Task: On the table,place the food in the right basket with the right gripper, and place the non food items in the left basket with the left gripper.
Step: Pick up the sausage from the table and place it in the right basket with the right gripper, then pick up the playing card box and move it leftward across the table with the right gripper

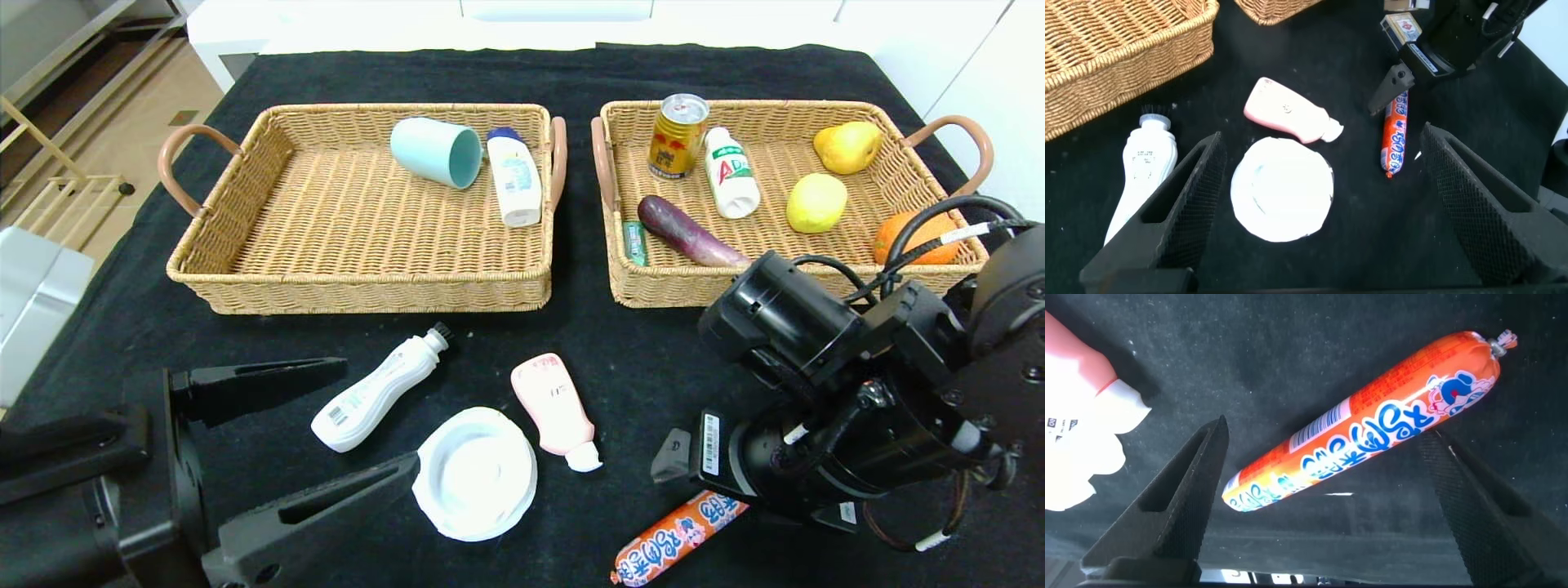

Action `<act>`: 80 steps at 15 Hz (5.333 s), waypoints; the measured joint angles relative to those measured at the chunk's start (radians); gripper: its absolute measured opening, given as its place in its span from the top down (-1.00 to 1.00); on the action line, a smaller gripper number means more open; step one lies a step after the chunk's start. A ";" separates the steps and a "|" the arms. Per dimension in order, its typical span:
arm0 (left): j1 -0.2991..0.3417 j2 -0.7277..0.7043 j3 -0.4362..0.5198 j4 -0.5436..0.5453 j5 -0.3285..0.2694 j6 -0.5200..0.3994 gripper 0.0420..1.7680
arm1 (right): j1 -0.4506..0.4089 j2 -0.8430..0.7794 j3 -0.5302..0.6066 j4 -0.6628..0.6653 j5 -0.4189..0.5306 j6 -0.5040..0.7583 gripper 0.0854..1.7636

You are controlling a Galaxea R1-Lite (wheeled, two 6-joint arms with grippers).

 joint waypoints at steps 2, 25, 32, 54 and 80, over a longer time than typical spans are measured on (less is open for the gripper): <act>0.000 0.000 0.001 0.000 0.000 0.000 -0.94 | 0.000 0.003 0.000 0.000 0.001 0.000 -0.92; 0.006 0.006 0.004 -0.004 0.014 0.004 -0.94 | 0.001 0.046 0.003 -0.001 -0.001 0.020 0.50; 0.005 0.010 0.007 0.004 0.014 0.018 -0.94 | 0.003 0.046 0.003 -0.003 -0.002 0.018 0.50; 0.003 0.013 0.015 -0.003 0.014 0.020 -0.94 | -0.229 -0.062 -0.530 -0.026 -0.060 -0.182 0.50; 0.003 0.019 0.015 -0.005 0.021 0.027 -0.94 | -0.428 0.147 -0.528 -0.465 -0.061 -0.285 -0.44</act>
